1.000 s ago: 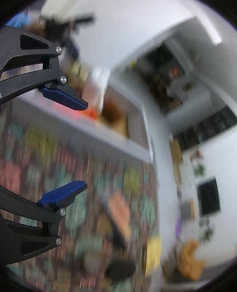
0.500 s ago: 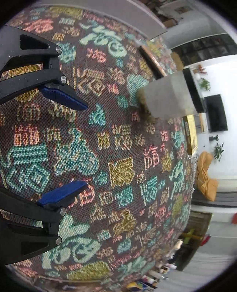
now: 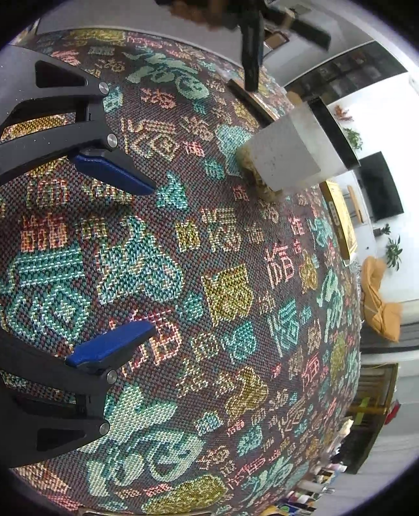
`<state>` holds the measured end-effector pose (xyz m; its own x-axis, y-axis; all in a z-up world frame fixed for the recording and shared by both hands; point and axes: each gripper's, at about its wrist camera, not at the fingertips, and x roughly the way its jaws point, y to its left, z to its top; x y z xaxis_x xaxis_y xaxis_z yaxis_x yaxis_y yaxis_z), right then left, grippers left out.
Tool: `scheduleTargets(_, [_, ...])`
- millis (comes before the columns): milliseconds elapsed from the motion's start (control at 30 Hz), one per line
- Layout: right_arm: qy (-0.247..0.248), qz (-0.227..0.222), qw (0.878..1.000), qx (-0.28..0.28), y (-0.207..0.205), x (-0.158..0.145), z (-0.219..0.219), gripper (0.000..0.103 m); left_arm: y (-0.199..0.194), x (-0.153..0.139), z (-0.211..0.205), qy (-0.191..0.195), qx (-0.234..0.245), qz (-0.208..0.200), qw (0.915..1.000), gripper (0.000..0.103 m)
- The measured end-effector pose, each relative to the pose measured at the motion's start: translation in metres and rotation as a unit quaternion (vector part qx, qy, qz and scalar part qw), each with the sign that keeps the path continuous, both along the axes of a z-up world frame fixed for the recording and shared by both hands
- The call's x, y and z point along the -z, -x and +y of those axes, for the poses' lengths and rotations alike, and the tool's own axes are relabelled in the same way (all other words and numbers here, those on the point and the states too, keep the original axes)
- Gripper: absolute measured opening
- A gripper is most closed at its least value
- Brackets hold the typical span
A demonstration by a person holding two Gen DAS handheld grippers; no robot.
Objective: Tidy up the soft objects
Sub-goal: 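Grasp the orange phone case in clear plastic with the left gripper, then lower the phone case onto the cloth with the left gripper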
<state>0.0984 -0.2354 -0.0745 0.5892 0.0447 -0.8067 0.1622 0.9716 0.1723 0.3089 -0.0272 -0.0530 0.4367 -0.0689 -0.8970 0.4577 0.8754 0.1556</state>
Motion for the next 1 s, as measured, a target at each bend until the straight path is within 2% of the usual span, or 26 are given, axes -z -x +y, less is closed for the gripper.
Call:
scheduleTargets(100, [-0.004, -0.003, 1.0, 0.0, -0.001, 0.0, 0.0, 0.085, -0.025, 0.013, -0.003, -0.005, -0.011, -0.001, 0.9999, 0.101])
scheduleTargets(200, [-0.012, -0.007, 1.0, 0.002, -0.002, 0.0, -0.002, 0.085, -0.052, 0.024, 0.004, -0.009, -0.044, -0.006, 0.999, 0.101])
scheduleTargets(333, [-0.022, -0.013, 1.0, 0.005, -0.003, 0.001, -0.006, 0.085, -0.074, 0.039, 0.023, 0.024, -0.094, 0.013, 0.9952, 0.103])
scheduleTargets(367, [-0.023, -0.014, 1.0, 0.005, -0.004, 0.001, -0.007, 0.085, -0.076, 0.042, 0.033, 0.063, -0.108, 0.022, 0.9918, 0.103])
scheduleTargets(400, [-0.022, -0.015, 1.0, 0.005, -0.004, 0.001, -0.006, 0.085, -0.077, 0.044, 0.041, 0.085, -0.119, 0.029, 0.9888, 0.103])
scheduleTargets(467, [-0.02, -0.015, 1.0, 0.005, -0.004, 0.001, -0.006, 0.085, -0.07, 0.043, 0.044, 0.078, -0.109, 0.021, 0.9908, 0.102])
scheduleTargets(500, [-0.019, -0.015, 1.0, 0.005, -0.004, 0.001, -0.006, 0.085, -0.065, 0.042, 0.046, 0.077, -0.107, 0.02, 0.991, 0.099])
scheduleTargets(533, [-0.018, -0.016, 1.0, 0.004, -0.005, 0.001, -0.006, 0.085, -0.058, 0.039, 0.048, 0.081, -0.111, 0.014, 0.9904, 0.088])
scheduleTargets(667, [-0.023, -0.018, 1.0, 0.005, -0.005, 0.001, -0.007, 0.085, -0.011, 0.035, 0.059, 0.067, -0.153, 0.005, 0.9859, 0.084])
scheduleTargets(800, [-0.021, -0.018, 1.0, 0.005, -0.006, 0.001, -0.007, 0.085, 0.079, 0.033, 0.074, 0.095, -0.224, 0.001, 0.9699, 0.085])
scheduleTargets(933, [-0.013, -0.016, 1.0, 0.001, -0.007, 0.002, -0.005, 0.086, 0.171, 0.036, 0.078, 0.098, -0.241, -0.031, 0.9651, 0.086])
scheduleTargets(1000, [-0.017, -0.017, 1.0, 0.001, -0.006, 0.002, -0.005, 0.086, 0.196, 0.038, 0.081, 0.095, -0.243, -0.048, 0.9643, 0.086])
